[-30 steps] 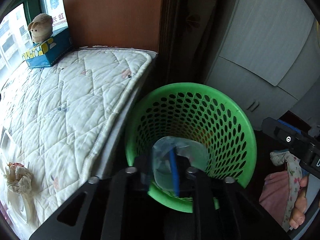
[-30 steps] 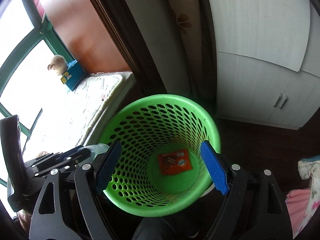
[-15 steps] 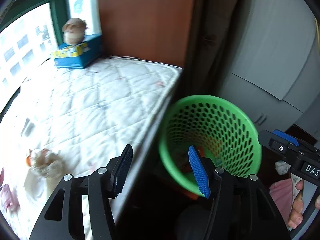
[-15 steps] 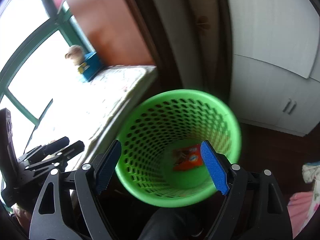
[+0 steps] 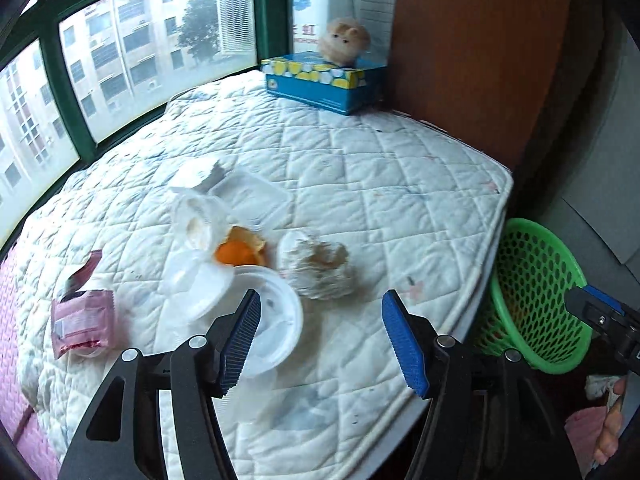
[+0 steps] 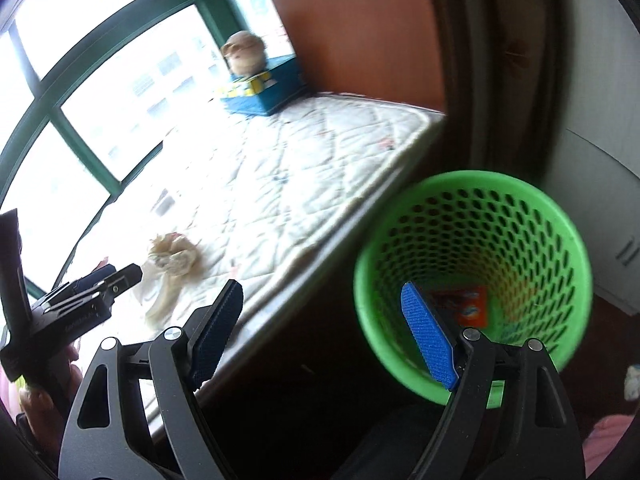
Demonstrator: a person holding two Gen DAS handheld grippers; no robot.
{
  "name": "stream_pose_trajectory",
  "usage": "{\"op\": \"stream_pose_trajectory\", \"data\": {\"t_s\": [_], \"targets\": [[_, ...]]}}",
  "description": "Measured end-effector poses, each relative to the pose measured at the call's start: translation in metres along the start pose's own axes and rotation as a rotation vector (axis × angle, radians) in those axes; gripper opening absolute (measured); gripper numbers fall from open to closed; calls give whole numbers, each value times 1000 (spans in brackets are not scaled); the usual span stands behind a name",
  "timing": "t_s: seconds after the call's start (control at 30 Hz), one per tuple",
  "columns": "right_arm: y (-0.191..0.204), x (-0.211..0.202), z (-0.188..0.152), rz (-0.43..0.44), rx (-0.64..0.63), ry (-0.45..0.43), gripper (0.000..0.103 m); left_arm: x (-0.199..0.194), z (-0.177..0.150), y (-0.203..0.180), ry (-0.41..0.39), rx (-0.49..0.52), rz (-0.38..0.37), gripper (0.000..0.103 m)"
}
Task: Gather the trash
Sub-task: 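Grasp the crumpled tissue with the right tool while the left tool grasps clear cups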
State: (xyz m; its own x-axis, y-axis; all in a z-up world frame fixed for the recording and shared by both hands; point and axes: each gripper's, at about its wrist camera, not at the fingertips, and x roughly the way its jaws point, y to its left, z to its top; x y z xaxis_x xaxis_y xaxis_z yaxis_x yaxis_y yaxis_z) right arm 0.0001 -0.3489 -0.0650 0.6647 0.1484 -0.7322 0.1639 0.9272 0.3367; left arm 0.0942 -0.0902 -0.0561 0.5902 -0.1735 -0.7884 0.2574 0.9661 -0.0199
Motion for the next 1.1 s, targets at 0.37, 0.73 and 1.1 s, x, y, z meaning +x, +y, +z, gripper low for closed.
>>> {"op": "stream_pose_trajectory", "data": {"t_s": [0.37, 0.73, 1.1], "targets": [[68, 38, 5, 67, -105, 60, 81, 38, 8, 113, 70, -220, 60, 72], [107, 78, 8, 110, -148, 118, 81, 67, 11, 126, 111, -223, -89, 72], [129, 105, 10, 141, -168, 155, 81, 67, 7, 131, 88, -218, -171, 56]]}}
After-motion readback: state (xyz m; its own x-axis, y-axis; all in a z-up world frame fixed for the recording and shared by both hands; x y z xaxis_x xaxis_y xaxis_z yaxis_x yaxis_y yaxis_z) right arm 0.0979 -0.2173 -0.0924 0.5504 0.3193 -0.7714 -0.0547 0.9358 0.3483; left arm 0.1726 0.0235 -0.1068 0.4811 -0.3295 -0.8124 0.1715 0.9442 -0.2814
